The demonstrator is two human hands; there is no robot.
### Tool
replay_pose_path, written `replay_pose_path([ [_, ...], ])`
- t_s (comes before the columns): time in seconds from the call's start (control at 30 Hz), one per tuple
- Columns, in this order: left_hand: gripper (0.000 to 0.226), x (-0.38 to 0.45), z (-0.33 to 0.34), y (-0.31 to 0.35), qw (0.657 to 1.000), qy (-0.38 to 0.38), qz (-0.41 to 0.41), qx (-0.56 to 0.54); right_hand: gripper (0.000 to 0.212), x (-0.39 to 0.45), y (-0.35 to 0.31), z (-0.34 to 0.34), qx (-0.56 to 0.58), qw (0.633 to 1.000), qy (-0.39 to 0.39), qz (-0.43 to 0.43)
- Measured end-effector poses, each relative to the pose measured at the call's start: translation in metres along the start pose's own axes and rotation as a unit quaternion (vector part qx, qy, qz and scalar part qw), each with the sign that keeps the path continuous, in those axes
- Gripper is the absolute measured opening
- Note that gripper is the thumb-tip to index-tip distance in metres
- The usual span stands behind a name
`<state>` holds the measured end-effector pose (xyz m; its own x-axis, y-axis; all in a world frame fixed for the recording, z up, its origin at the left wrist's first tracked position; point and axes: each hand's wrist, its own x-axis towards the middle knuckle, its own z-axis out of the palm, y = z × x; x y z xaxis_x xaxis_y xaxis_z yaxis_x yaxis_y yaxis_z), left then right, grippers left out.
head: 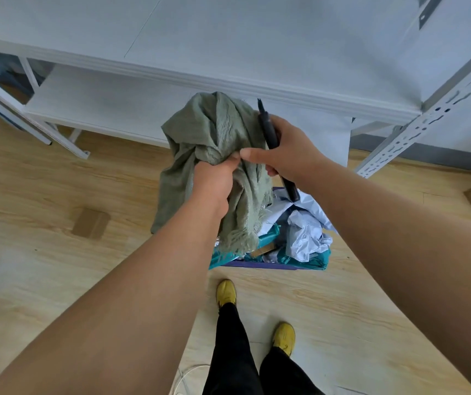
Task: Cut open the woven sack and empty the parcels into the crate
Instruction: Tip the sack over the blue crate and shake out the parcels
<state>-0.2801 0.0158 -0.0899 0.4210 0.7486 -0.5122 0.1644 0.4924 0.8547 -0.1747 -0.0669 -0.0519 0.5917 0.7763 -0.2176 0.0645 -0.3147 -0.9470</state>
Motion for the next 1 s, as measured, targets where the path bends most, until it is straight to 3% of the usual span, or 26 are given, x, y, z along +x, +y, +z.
replay_pose_path([
  [0.13, 0.033, -0.001, 0.006, 0.01, 1.0, 0.003, 0.03, 0.002, 0.067, 0.004, -0.007, 0.002, 0.021, 1.0, 0.01, -0.018],
  [0.43, 0.031, 0.005, 0.017, 0.027, 0.993, -0.011, 0.088, -0.083, 0.049, 0.022, -0.024, 0.005, 0.018, 0.993, 0.094, -0.067],
  [0.57, 0.03, 0.007, 0.018, 0.029, 0.995, -0.031, 0.076, -0.054, 0.037, 0.027, -0.023, 0.005, 0.001, 0.994, 0.097, -0.05],
  [0.9, 0.045, 0.016, 0.025, 0.046, 0.992, -0.06, 0.1, -0.057, 0.034, 0.04, -0.034, -0.005, -0.005, 0.982, 0.165, -0.091],
  [1.0, 0.042, 0.015, 0.019, 0.038, 0.993, -0.082, 0.087, -0.019, 0.032, 0.036, -0.025, -0.006, -0.047, 0.987, 0.139, -0.069],
])
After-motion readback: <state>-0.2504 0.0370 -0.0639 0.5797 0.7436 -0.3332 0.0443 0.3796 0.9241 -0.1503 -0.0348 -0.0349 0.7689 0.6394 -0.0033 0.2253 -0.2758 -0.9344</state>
